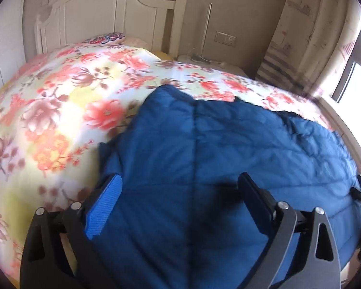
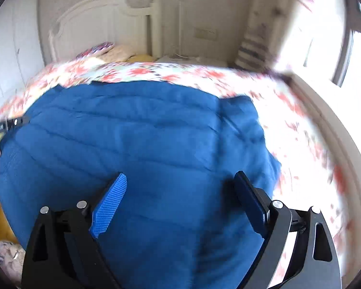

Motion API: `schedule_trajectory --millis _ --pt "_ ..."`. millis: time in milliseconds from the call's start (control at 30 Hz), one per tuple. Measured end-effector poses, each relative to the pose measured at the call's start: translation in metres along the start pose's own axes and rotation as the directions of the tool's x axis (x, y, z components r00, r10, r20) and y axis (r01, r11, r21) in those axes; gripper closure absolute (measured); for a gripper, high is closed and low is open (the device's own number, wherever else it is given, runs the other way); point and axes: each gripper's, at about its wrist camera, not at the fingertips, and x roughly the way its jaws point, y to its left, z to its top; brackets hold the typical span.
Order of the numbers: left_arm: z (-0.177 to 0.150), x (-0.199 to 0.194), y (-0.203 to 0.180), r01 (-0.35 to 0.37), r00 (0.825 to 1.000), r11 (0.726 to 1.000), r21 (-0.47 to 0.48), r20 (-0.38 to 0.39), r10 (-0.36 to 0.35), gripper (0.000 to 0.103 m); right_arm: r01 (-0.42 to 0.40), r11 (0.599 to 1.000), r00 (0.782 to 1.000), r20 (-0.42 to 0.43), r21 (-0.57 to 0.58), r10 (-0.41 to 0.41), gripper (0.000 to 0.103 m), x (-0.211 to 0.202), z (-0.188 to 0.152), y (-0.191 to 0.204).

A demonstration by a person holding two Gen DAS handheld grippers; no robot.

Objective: Fold large clothes

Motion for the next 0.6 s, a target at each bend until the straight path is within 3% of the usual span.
schedule_trajectory --millis 200,300,400,467,533,600 --pt "0.0 -0.008 -0.013 -0.106 0.994 0.994 0.027 0.004 0.106 0.008 0.072 0.995 0.997 0.039 -0.065 -0.07 0.019 -0.017 0.0 0.026" --pt "-0.005 -0.032 -0.03 -0.017 1.0 1.0 0.014 0.025 0.017 0.008 0.004 0.991 0.995 0.095 -0.133 0.009 0.019 -0.041 -0.003 0.06" --pt "-0.016 -0.05 -0.078 0.03 0.998 0.99 0.138 0.053 -0.038 0.007 -0.035 0.964 0.994 0.089 -0.265 0.061 0.019 -0.049 -0.007 0.105" --pt "-0.027 -0.045 -0.107 0.055 0.998 0.975 0.216 0.027 -0.062 0.005 -0.065 0.941 0.994 0.062 -0.332 0.091 0.019 -0.043 -0.011 0.13" --pt "-0.042 -0.026 -0.128 0.019 1.0 0.956 0.293 -0.01 -0.017 0.004 -0.058 0.926 0.997 0.02 -0.374 0.071 0.019 -0.024 -0.022 0.148" --pt "-0.051 -0.018 -0.131 -0.013 1.0 0.95 0.313 0.03 0.004 0.002 -0.06 0.928 0.996 0.035 -0.367 0.078 0.017 -0.018 -0.026 0.146"
